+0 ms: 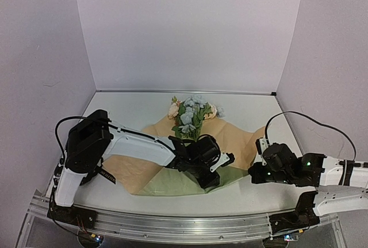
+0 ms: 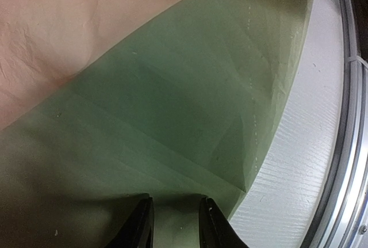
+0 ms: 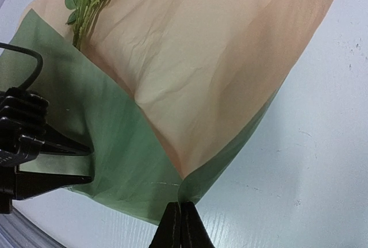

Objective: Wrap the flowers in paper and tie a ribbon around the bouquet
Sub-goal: Fold the one-fourth-folded wrapping paper at the center of the board, then press the fold line on the 2/3-folded wrapping paper.

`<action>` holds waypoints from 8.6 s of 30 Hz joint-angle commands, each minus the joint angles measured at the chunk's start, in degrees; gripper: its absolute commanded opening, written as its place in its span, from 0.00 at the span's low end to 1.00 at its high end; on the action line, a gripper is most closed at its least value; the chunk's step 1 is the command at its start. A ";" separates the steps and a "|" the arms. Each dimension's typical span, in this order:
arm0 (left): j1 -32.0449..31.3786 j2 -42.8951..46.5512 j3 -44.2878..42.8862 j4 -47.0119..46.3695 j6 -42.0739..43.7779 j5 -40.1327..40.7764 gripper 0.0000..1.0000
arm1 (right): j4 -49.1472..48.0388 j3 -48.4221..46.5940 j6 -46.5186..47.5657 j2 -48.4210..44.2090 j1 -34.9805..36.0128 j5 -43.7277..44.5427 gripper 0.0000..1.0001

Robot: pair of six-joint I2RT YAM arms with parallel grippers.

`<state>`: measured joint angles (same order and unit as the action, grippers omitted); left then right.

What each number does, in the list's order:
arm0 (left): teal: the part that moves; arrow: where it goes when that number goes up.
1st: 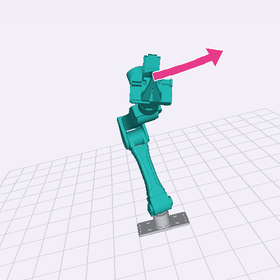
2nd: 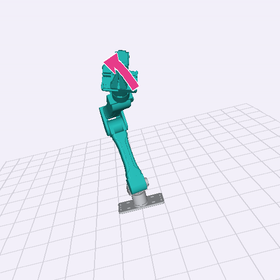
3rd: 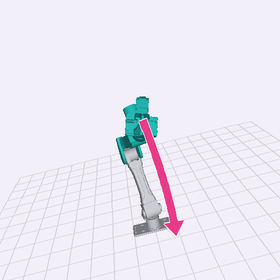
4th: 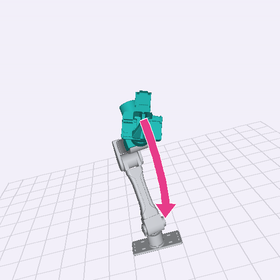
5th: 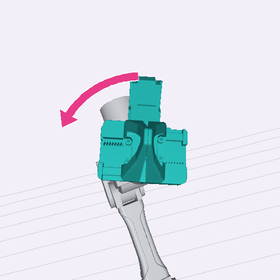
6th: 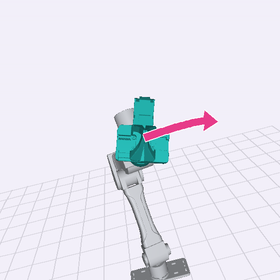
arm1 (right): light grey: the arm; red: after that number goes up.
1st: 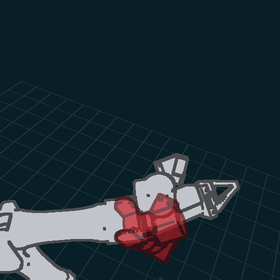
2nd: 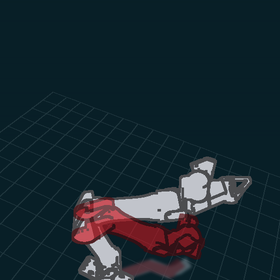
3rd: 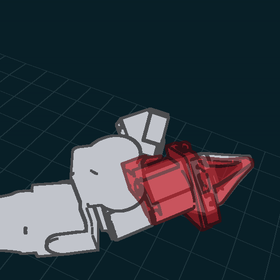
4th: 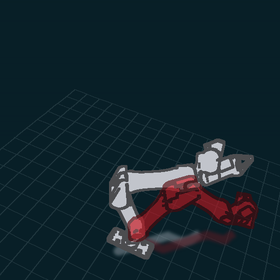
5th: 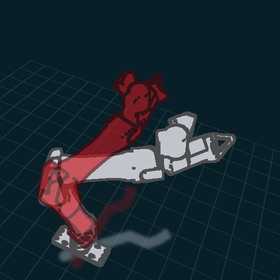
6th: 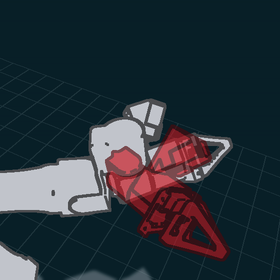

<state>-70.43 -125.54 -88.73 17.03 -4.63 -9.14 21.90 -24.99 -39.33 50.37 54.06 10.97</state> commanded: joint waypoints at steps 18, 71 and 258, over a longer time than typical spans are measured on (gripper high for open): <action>4.81 -8.68 -12.82 -1.99 9.45 1.91 0.34 | -2.06 -1.01 2.20 2.05 0.34 -5.10 0.00; 6.67 33.52 28.34 -0.60 -7.62 -0.50 0.34 | 8.76 -9.72 13.12 -0.31 0.40 -5.44 0.00; 30.71 28.10 41.94 -23.35 -29.19 -5.22 0.00 | -31.29 -24.08 -21.24 56.01 -0.47 -43.33 0.19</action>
<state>-39.49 -98.85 -47.51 -6.04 -34.03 -19.08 -4.45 -50.83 -59.20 104.86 52.96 -35.34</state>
